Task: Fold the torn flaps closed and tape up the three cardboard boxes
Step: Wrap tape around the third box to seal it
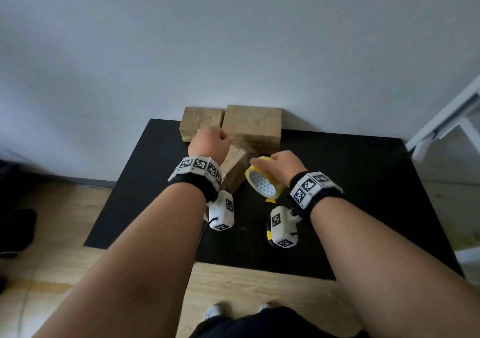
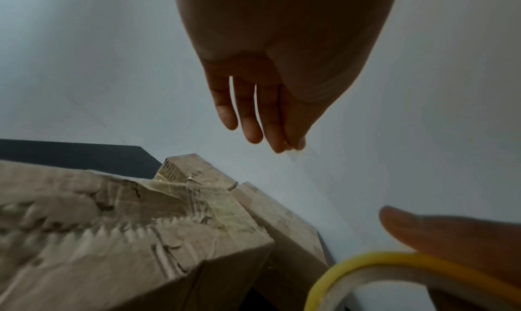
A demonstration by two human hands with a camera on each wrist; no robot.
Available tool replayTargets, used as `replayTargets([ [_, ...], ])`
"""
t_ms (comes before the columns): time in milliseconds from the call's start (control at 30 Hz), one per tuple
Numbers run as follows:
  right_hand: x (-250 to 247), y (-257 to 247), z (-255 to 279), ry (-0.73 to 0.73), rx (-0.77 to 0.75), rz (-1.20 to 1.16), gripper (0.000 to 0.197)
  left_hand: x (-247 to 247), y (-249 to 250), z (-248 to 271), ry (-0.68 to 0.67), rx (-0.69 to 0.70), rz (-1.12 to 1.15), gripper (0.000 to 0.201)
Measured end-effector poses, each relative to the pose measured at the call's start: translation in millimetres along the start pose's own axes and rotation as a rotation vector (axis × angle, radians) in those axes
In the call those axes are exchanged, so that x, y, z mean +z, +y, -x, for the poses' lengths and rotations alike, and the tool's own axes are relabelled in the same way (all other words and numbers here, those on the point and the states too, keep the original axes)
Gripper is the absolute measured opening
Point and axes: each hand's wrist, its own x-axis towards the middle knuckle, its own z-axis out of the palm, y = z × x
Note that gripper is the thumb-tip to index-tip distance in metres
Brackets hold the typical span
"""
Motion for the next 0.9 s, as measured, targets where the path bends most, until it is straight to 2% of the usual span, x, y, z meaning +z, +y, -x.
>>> replayTargets([
  [100, -5.4, -0.2, 1.6, -0.033, -0.009, -0.103, 0.053, 0.5, -0.6, 1.3, 0.022, -0.063, -0.022, 0.015],
  [167, -6.5, -3.7, 4.6, -0.068, -0.032, -0.227, 0.043, -3.7, -5.1, -0.6, 0.053, -0.126, -0.041, 0.014],
  [233, -5.0, -7.1, 4.1, -0.082, -0.065, -0.236, 0.034, -7.6, -8.8, -4.8, 0.051, -0.147, -0.069, 0.014],
  [367, -1.8, -6.6, -6.2, -0.100, -0.067, -0.049, 0.029, -11.8, -13.3, -16.3, 0.052, -0.167, -0.106, 0.017],
  [467, 0.9, 4.9, -13.4, -0.086, 0.041, 0.115, 0.045, -12.9, -19.8, -27.6, 0.028, -0.208, -0.088, 0.013],
  [600, 12.0, -0.9, -22.4, -0.062, 0.059, 0.112, 0.055, -14.2, -32.9, -39.2, -0.019, -0.245, -0.141, 0.016],
  [900, 30.4, -24.6, -35.9, 0.000, 0.113, 0.214, 0.047, -3.0, -70.1, -68.4, -0.162, -0.283, -0.141, 0.024],
])
